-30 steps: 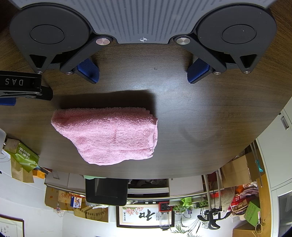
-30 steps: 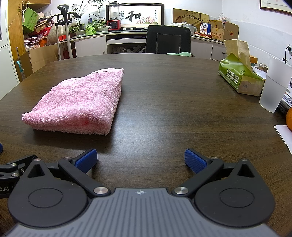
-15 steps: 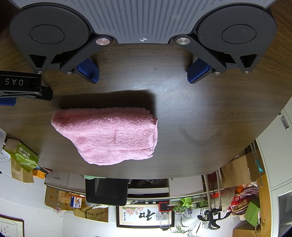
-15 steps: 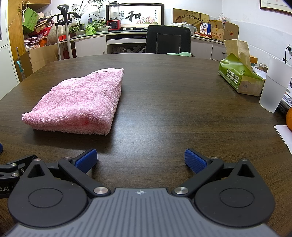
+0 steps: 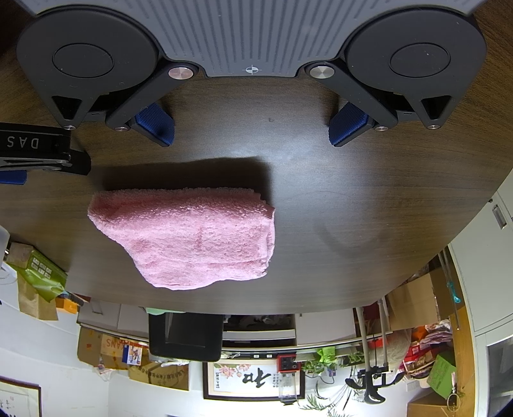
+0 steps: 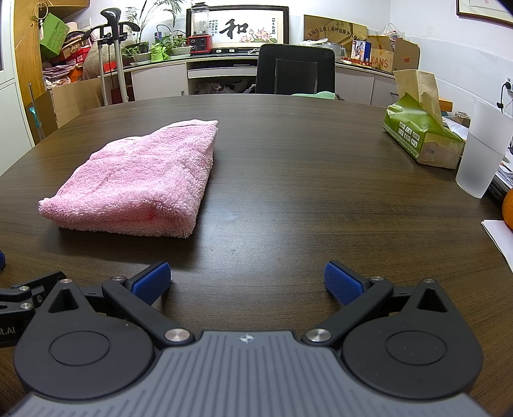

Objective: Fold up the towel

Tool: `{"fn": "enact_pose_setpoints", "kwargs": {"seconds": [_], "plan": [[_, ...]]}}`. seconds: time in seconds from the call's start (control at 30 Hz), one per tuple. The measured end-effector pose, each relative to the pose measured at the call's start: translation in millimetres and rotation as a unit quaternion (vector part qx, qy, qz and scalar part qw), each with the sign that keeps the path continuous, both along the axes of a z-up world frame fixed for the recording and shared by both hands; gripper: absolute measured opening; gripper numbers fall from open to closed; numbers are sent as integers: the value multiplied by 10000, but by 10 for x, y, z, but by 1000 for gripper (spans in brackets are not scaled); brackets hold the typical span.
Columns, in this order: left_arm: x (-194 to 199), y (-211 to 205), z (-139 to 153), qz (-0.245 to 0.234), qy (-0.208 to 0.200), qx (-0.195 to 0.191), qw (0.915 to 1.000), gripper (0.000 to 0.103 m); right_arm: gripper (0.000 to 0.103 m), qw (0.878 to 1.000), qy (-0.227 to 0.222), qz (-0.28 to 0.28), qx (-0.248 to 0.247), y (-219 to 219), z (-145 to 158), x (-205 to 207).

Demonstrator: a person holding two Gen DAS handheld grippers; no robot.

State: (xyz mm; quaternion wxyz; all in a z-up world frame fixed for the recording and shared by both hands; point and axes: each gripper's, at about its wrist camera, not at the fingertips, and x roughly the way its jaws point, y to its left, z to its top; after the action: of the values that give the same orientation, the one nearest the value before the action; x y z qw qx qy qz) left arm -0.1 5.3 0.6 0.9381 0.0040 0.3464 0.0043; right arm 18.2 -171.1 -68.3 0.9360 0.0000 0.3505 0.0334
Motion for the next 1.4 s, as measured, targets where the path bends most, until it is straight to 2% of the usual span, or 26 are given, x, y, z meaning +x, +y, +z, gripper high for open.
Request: {"fn": "enact_pose_setpoints", "kwargs": {"seconds": [0.2,0.5,0.7,0.87,1.07,1.3,1.4], "plan": [[-3,180,19,42,78,61,9999,103,103,10000,0,5,0,0,-3,7],[179,793,158,705,33,197,9973,103,103,10000,0,5,1,0,-3,8],[383,1209,194,977,-17,364,9946,103,103,10000,0,5,1,-1,-2,9],[505,1561,128,1284,71,200,9915,103,103,10000,0,6,2,-3,-1,11],[507,1779,143,1326,-8,27,9912,103,103,10000,-1,7,1,5,-1,2],[500,1849,108,1238,-113,224,9920,103,103,10000,-1,5,-1,12,-3,2],[513,1899,92,1210,-29,30,9926,103,103,10000,-1,4,0,12,-4,1]]}}
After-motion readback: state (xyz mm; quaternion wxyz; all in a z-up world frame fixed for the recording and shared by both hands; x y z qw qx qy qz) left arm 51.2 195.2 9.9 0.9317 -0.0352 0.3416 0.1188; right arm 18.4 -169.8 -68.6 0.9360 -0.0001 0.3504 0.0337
